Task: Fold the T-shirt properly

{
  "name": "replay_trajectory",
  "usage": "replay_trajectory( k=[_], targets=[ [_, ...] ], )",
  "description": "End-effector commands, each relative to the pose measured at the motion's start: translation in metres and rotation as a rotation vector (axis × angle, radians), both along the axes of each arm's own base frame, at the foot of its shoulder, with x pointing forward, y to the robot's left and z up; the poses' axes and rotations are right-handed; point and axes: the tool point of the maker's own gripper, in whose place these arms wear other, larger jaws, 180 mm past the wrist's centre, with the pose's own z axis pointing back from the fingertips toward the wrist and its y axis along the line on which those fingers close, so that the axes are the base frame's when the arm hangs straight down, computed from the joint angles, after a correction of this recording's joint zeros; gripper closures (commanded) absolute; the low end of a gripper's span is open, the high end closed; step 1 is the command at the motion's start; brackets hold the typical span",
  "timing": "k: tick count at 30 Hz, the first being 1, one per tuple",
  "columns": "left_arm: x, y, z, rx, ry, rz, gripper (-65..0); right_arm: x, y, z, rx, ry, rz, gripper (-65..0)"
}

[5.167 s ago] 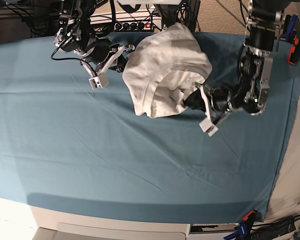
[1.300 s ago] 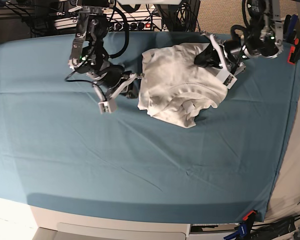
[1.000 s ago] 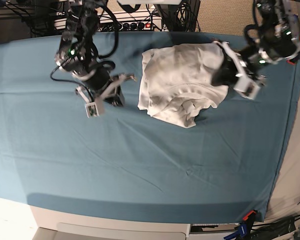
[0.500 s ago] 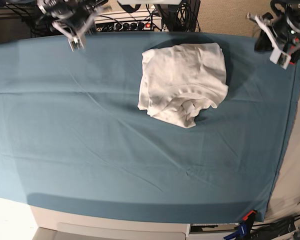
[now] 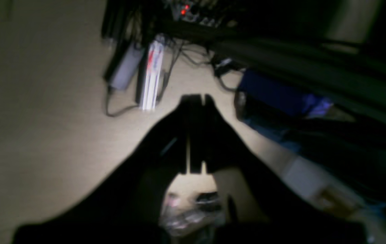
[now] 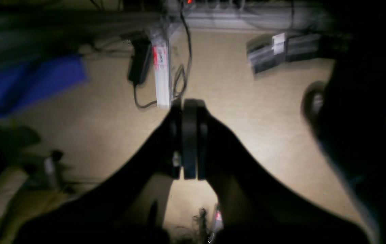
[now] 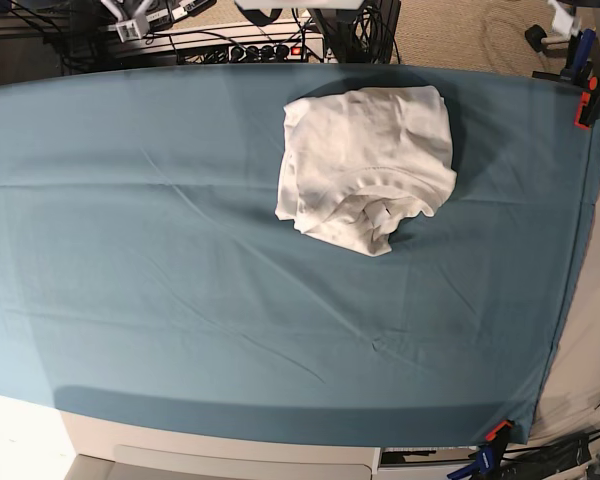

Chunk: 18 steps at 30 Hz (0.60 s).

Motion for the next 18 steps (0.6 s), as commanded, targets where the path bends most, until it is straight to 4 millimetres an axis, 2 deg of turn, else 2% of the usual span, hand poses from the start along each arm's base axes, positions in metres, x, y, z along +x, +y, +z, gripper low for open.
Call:
replay_trajectory(
  k=[1, 3, 6, 9, 11, 13, 18],
  targets=[
    [-0.008, 0.007, -0.004, -0.009, 0.014, 0.049, 0.0, -0.019, -0.006, -0.009, 0.002, 0.048, -0.03, 0.0],
    [-0.016, 0.012, -0.021, -0.019, 0.04, 0.158, 0.0, -0.047, -0.019, -0.037, 0.002, 0.111, -0.116, 0.0],
    [-0.017, 0.019, -0.042, -0.022, 0.044, 0.299, 0.0, -0.082, -0.034, -0.074, -0.003, 0.191, -0.252, 0.0],
    [-0.011, 0.019, -0.057, -0.036, 0.044, 0.382, 0.0, -0.103, -0.038, -0.106, -0.009, 0.22, -0.392, 0.0],
    [-0.001, 0.019, -0.065, -0.044, 0.034, 0.415, 0.0, -0.103, -0.037, -0.125, -0.014, 0.203, -0.476, 0.0],
    [0.008, 0.017, -0.075, -0.028, 0.027, 0.413, 0.0, -0.094, -0.034, -0.139, -0.018, 0.171, -0.544, 0.0],
    [0.021, -0.01, -0.107, 0.058, 0.015, 0.208, 0.0, -0.046, -0.037, -0.161, -0.046, 0.044, -0.611, 0.0]
  ],
)
